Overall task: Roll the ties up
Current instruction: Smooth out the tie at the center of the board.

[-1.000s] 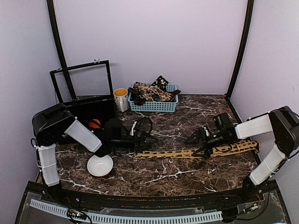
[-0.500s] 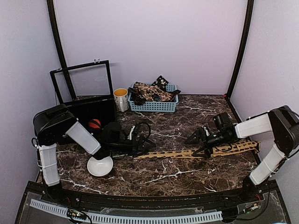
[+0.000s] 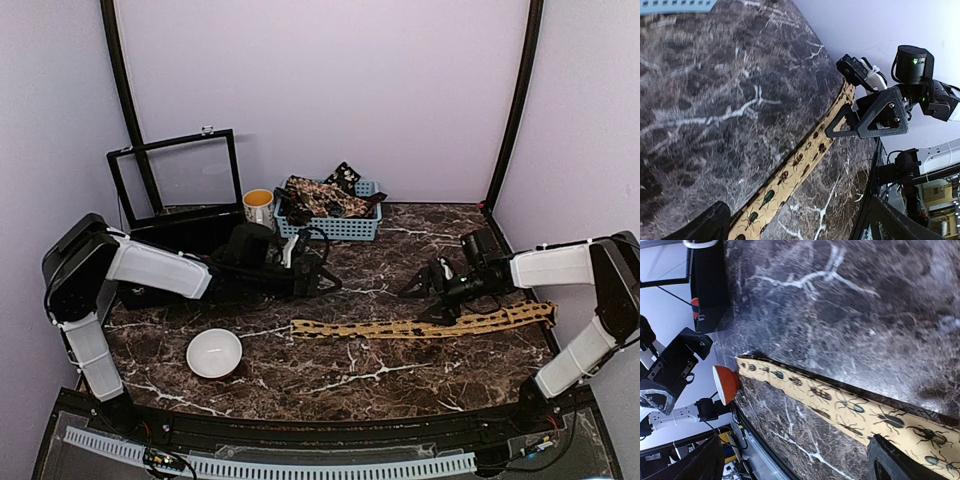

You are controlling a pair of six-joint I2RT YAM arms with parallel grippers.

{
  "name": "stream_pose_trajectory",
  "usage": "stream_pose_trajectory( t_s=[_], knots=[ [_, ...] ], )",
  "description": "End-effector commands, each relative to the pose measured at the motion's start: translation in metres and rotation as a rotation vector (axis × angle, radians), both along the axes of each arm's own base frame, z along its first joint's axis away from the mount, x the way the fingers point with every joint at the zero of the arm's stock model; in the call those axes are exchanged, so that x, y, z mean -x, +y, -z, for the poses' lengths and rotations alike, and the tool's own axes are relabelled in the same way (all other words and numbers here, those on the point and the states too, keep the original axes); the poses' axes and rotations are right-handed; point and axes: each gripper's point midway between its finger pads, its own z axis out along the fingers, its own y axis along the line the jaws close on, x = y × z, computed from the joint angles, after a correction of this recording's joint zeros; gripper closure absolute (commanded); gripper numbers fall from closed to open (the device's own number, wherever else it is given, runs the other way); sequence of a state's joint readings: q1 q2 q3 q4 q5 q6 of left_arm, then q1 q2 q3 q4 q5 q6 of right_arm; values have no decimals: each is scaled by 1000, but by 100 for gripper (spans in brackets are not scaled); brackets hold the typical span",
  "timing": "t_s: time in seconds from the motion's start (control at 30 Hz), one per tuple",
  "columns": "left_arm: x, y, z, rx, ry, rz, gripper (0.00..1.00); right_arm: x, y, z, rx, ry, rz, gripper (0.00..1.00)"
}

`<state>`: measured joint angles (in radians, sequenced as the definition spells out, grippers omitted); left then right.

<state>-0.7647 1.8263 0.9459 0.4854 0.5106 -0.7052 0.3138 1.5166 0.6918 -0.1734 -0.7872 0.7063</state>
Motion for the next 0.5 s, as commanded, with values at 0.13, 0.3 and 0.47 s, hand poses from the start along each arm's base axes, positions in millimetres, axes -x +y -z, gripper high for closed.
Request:
stream_pose_trajectory(
  t_s=[0.13, 0.3, 0.47],
  knots=[
    [-7, 30, -47, -224, -164, -26, 1, -25, 7, -65, 3, -225, -56, 2],
    [-7, 10, -51, -284, -323, 170, 4, -33, -17, -47, 244, -242, -123, 7],
    [-7, -26, -35, -343, -453, 340, 6, -47, -52, -30, 516, -253, -159, 9]
  ],
)
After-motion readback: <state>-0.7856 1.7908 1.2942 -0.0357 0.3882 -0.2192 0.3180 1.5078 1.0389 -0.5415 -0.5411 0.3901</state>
